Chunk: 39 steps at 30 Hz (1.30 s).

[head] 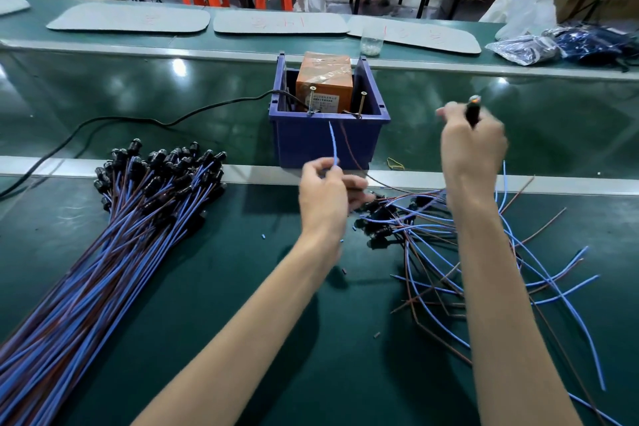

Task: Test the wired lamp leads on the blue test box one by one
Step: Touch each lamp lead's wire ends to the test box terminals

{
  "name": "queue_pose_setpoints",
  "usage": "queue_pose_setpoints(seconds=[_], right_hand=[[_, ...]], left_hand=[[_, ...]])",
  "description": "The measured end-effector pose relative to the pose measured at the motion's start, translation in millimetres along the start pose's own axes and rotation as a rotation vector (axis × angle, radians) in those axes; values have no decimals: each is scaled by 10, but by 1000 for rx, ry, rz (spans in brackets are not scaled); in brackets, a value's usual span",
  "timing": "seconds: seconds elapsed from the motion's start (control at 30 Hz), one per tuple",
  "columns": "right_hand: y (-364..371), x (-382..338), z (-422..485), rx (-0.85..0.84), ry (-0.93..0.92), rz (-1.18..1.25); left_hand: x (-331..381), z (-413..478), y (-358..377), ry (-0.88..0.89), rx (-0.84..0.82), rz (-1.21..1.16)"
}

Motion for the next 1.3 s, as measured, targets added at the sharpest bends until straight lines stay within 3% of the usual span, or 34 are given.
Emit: queue_pose_setpoints(seconds=[0.1,0.2,0.3,0.37,0.5,0.6,0.67,0.73,0.9,0.97,1.1,1.17,1.3], right_hand=[[-382,-249,20,206,-192,-232],[-477,-583,-56,151,-422,-472],[-387,-845,-228,46,-675,-702],[-237,-843,-283,-135,-769,-783],[138,-325,-201,-662,-542,-913],[379,68,-255,-988,-479,-942],[467,247,-289,-1110,-407,-813],[517,336,-298,-1122,-354,-655],[561,416,-291,-1040,-350,-487],[540,423,-273,-1019,-341,-476],[514,457,-253,-1025,-331,-529],[499,478,-227,-1017,-333,-575],[454,496,-203,-1022,-272,-595]], left_hand=[[-301,-236,342,-222,-181,-45],[-671,-674,788,-505,-548,54],[-998,-1080,958,-524,-935,431],[-1101,-1131,899,-473,-1000,591],[-1027,-1045,756,-488,-951,832],[-762,-915,663,-224,-988,1206],[-461,-721,535,32,-911,1449],[-190,-512,358,152,-795,1596],[342,35,-334,105,-434,1677],[560,242,-704,111,-194,1602],[921,395,-1343,258,467,1502],[927,409,-1510,171,553,1525],[919,451,-1628,84,562,1473]])
Point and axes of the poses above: each hand's wrist, its own z-axis towards the middle knuckle, its own y-axis out of the palm, x = y × z, the point moved 6 cm from there along z, towards the middle knuckle, and after that the axes turned 10 degrees about -y, right-handed, at the moved point
